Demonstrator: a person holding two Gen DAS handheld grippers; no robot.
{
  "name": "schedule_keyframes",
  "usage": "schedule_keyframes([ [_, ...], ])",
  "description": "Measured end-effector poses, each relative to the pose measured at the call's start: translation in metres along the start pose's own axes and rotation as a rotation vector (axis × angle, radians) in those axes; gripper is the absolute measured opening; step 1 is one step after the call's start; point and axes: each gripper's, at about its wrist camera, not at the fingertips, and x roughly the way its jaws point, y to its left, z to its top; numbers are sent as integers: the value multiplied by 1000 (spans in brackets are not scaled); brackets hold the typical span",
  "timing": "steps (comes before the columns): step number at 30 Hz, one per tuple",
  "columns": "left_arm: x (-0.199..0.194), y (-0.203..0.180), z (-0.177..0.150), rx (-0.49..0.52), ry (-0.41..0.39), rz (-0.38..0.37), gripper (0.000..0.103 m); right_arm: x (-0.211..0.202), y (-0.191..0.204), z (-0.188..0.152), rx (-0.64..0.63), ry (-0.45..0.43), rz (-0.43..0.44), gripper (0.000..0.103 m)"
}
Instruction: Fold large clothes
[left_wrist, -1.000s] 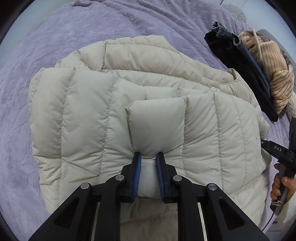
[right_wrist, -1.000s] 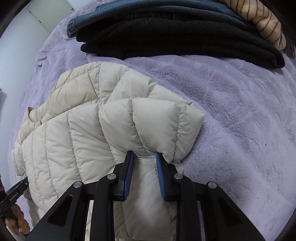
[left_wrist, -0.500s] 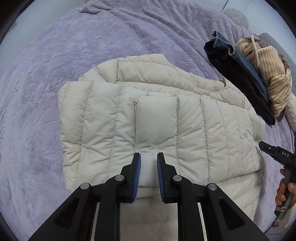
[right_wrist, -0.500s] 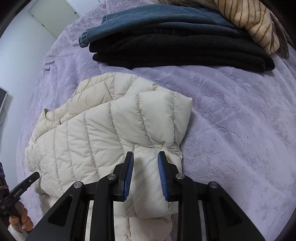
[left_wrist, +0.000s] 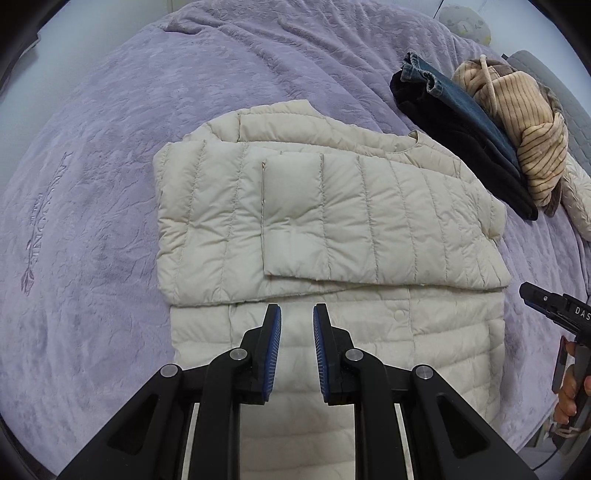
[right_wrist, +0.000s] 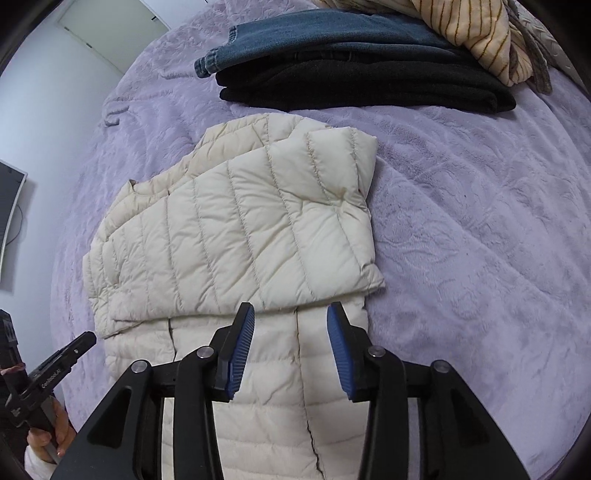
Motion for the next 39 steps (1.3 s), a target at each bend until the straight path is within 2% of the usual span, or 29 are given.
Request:
schedule_keyframes([
  [5,-17,2,-17,-10,23,20,20,-18,11,-20,-23,3,4,56],
  [7,-23,3,-24,-8,23,36,20,-26,12,-28,-21,3,13,66],
  [12,-32,7,-40,-17,68,62,20,-39,18,-48,-26,15,21,68],
  [15,-39,8,-50,-20,66,64,20,-47,22,-58,-33,16,23,76],
  [16,-42,9,-52,-22,64,65,26,-49,22,-61,-33,17,25,76],
  [17,-45,10,-55,-27,61,67,62,-51,23,-64,-33,20,26,76],
  [18,-48,11,-57,-39,49,76,85,-53,23,-67,-34,21,26,77],
  [19,-54,13,-60,-54,20,94,103,-55,24,-69,-35,22,28,80],
  [20,-60,13,-63,-58,-4,102,103,-58,25,-71,-36,21,30,80],
  [23,-65,15,-67,-51,13,100,103,-63,26,-77,-35,23,34,80],
  [27,-72,17,-73,-39,-2,99,103,-68,25,-83,-27,32,40,80],
  [30,-77,21,-76,-55,-13,79,103,-72,25,-88,-24,31,41,87],
  [34,-73,28,-80,-77,13,108,103,-78,23,-94,-21,24,51,88],
  [39,-71,29,-88,-41,39,126,103,-83,21,-102,-25,28,58,89],
])
